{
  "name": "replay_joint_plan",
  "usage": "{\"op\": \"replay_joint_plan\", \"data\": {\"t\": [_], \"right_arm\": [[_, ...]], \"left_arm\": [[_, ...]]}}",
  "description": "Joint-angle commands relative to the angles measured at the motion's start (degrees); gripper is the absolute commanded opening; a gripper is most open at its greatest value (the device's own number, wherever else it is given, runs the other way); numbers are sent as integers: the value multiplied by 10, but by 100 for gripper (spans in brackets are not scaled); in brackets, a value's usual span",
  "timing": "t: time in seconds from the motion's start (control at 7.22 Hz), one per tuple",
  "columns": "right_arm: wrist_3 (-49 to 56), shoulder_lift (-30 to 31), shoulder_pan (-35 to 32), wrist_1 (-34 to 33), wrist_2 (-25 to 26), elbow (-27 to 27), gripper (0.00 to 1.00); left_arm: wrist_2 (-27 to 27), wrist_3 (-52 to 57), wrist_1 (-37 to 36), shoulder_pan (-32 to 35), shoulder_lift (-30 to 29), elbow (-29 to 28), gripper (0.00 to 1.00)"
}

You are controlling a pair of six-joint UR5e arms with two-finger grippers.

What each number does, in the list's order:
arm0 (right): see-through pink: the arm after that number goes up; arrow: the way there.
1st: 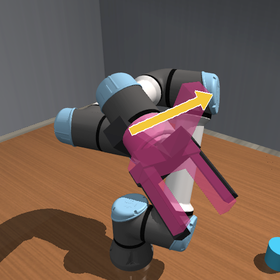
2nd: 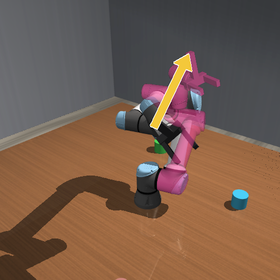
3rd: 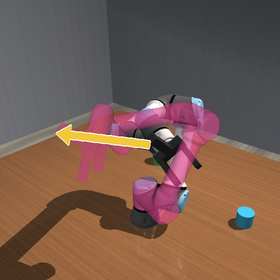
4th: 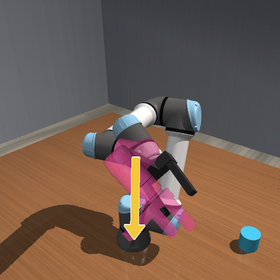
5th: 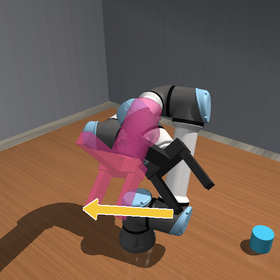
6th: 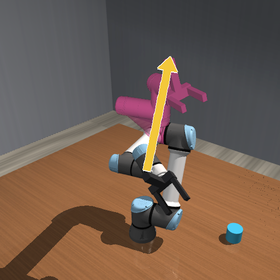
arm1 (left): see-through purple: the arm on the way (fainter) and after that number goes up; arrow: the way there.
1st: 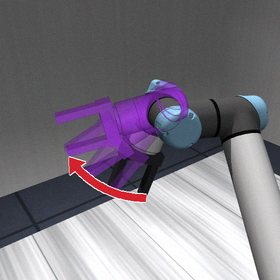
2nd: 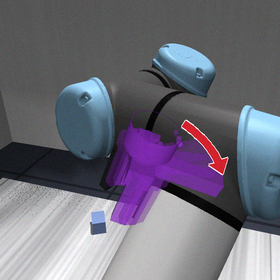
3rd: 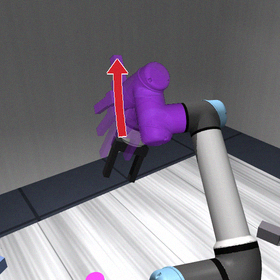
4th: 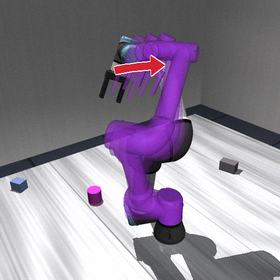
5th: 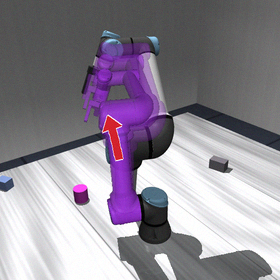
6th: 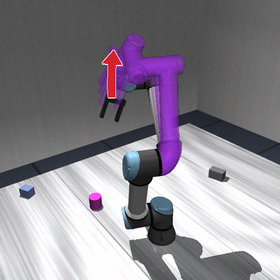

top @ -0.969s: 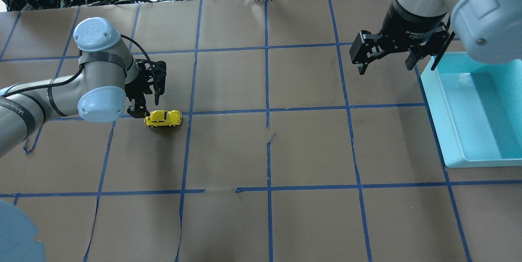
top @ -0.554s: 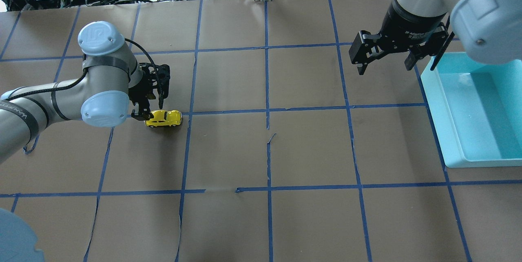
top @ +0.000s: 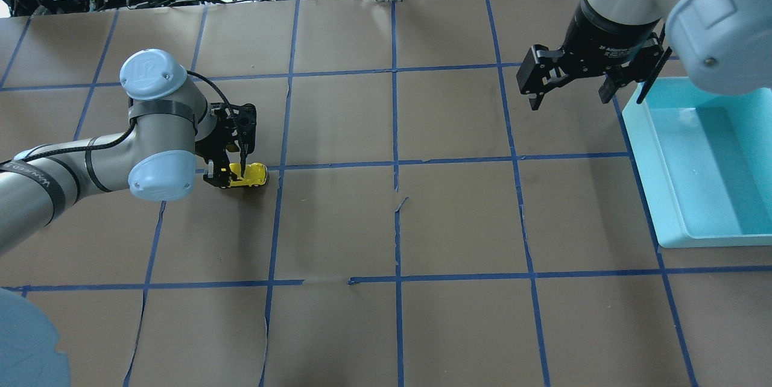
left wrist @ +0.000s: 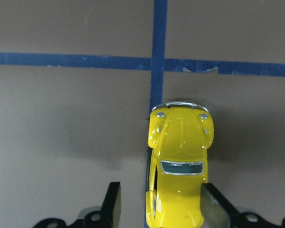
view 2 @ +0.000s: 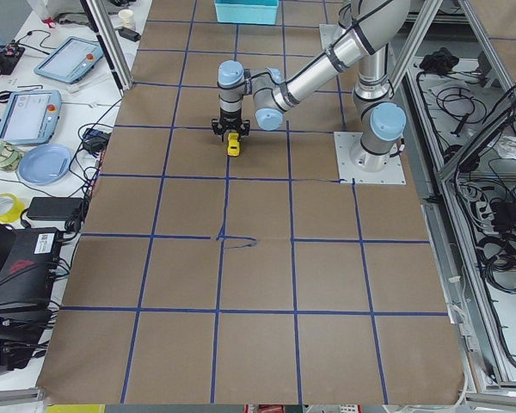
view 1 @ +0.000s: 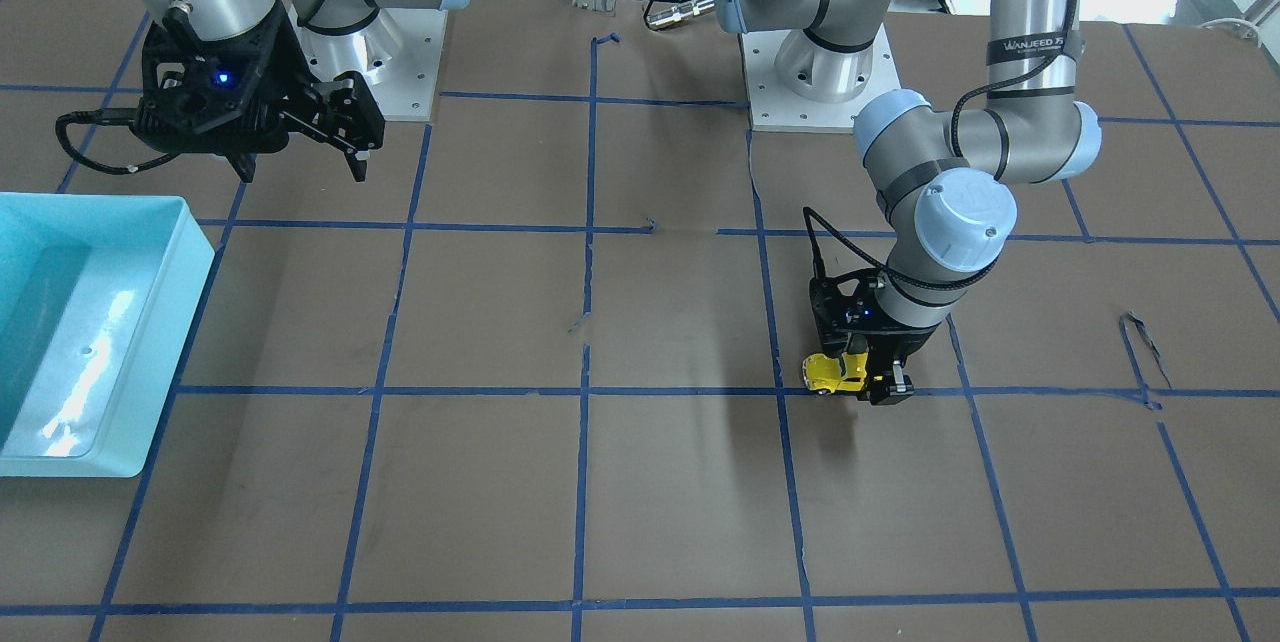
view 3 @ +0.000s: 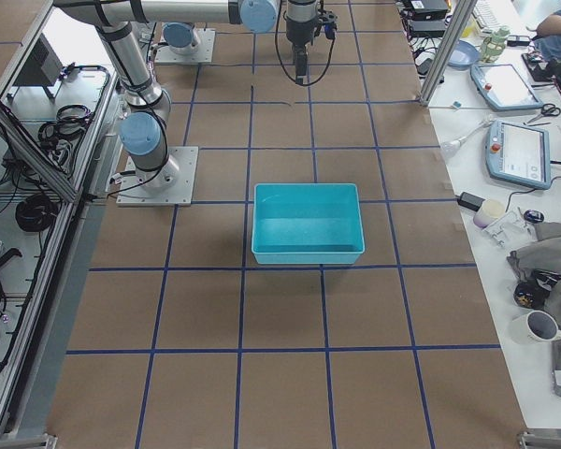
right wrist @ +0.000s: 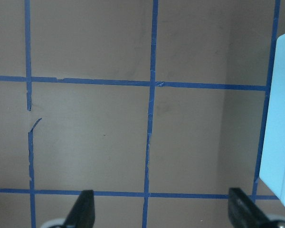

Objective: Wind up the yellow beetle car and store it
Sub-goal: 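Lower the left gripper and close its fingers around the car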

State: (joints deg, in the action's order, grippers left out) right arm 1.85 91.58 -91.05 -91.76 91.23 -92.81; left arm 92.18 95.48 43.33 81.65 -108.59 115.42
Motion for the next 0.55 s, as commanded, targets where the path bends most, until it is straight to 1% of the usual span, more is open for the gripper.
{"op": "replay_joint_plan", "data": {"t": [0.0, 0.14, 0.28, 0.42], "right_arm": [[-1, 0, 0, 0, -1, 1, 100], [-1, 0, 0, 1, 0, 0, 100], [-1, 0, 0, 2, 0, 0, 100], [-1, 0, 0, 0, 0, 0, 100]], "left_arm": [[0, -6, 6, 0, -6, -5, 65], [0, -8, 16, 0, -2, -9, 65], [-1, 0, 37, 0, 0, -23, 58], [-2, -6, 66, 0, 4, -42, 57]]}}
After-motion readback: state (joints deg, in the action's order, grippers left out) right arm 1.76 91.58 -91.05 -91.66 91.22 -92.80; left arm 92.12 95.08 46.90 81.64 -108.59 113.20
